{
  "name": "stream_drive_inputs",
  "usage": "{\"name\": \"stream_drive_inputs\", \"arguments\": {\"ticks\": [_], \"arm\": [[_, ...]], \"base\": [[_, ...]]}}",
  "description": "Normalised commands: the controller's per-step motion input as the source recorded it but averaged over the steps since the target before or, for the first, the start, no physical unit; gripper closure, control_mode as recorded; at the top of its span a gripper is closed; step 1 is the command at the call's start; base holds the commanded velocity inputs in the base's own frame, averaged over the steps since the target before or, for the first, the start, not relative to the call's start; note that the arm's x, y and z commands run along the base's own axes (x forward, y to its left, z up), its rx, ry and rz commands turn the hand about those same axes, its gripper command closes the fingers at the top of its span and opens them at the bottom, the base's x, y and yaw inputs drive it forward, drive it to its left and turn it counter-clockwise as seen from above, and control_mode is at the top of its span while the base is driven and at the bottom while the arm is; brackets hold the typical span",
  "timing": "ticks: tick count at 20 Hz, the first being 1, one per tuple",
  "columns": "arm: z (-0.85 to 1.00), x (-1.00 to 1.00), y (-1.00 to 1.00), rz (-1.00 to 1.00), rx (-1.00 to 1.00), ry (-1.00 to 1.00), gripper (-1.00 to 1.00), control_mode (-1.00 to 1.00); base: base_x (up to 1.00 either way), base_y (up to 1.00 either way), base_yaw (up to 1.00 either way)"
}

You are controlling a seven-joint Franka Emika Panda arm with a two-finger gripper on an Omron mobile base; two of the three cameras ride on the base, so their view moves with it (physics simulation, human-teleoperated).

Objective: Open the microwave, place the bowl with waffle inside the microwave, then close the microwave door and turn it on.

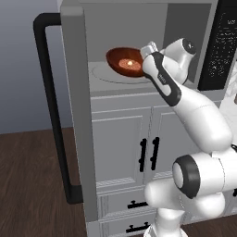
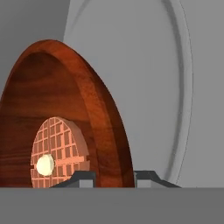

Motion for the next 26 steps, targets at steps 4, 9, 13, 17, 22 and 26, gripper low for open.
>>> {"name": "stream_drive_inputs", "arguments": {"ticks": [4, 9, 13, 17, 22, 26], "arm": [[-0.45, 0.13, -0.11, 0.0, 0.0, 0.0, 1.0, -1.0], [-0.14, 0.28, 0.0, -0.01, 0.0, 0.0, 1.0, -1.0], [0.0, 0.36, 0.0, -0.03, 0.0, 0.0, 1.0, -1.0], [0.0, 0.25, 0.0, 0.0, 0.0, 0.0, 1.0, -1.0], [0.0, 0.0, 0.0, 0.0, 0.0, 0.0, 1.0, -1.0], [0.0, 0.0, 0.0, 0.0, 0.0, 0.0, -1.0, -1.0]], "base": [[0.0, 0.0, 0.0], [0.0, 0.0, 0.0], [0.0, 0.0, 0.0], [0.0, 0.0, 0.0], [0.0, 0.0, 0.0], [0.0, 0.0, 0.0]]}}
